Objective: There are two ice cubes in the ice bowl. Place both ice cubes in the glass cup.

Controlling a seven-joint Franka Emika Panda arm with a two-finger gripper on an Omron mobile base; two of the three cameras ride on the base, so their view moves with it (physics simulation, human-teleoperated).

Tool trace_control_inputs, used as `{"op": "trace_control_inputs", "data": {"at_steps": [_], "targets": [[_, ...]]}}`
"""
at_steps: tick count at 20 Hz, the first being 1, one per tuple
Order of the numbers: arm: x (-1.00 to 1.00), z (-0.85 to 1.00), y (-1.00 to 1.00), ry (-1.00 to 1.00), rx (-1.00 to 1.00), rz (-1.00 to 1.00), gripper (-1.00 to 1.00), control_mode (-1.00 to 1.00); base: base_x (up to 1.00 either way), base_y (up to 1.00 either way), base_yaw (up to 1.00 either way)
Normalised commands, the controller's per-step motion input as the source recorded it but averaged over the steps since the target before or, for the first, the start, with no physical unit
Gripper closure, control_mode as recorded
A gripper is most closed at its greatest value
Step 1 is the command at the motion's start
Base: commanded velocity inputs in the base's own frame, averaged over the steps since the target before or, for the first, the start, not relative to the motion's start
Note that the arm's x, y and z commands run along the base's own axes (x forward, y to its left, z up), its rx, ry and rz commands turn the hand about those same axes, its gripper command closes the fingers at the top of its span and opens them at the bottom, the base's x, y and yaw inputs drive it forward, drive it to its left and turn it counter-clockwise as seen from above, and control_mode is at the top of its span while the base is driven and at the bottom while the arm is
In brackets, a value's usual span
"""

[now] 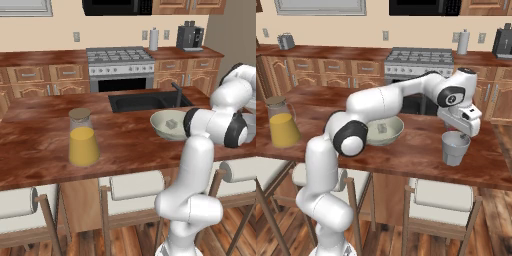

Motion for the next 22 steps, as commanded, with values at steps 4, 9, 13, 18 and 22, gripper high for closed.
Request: {"op": "trace_control_inputs", "data": {"at_steps": [4, 9, 13, 18, 22], "targets": [[-0.51, 0.17, 0.97, -0.15, 0.09, 0.0, -1.0, -1.0, 0.0, 0.0, 0.0], [-0.36, -0.01, 1.0, -0.1, 0.01, 0.0, -1.0, -1.0, 0.0, 0.0, 0.0], [-0.11, -0.03, 1.0, -0.09, 0.0, -0.03, -1.0, -1.0, 0.0, 0.0, 0.0], [0.16, 0.12, 1.0, -0.05, 0.0, -0.12, -1.0, -1.0, 0.0, 0.0, 0.0], [0.39, 0.02, 1.0, 0.0, 0.0, -0.13, -1.0, -1.0, 0.0, 0.0, 0.0]]}}
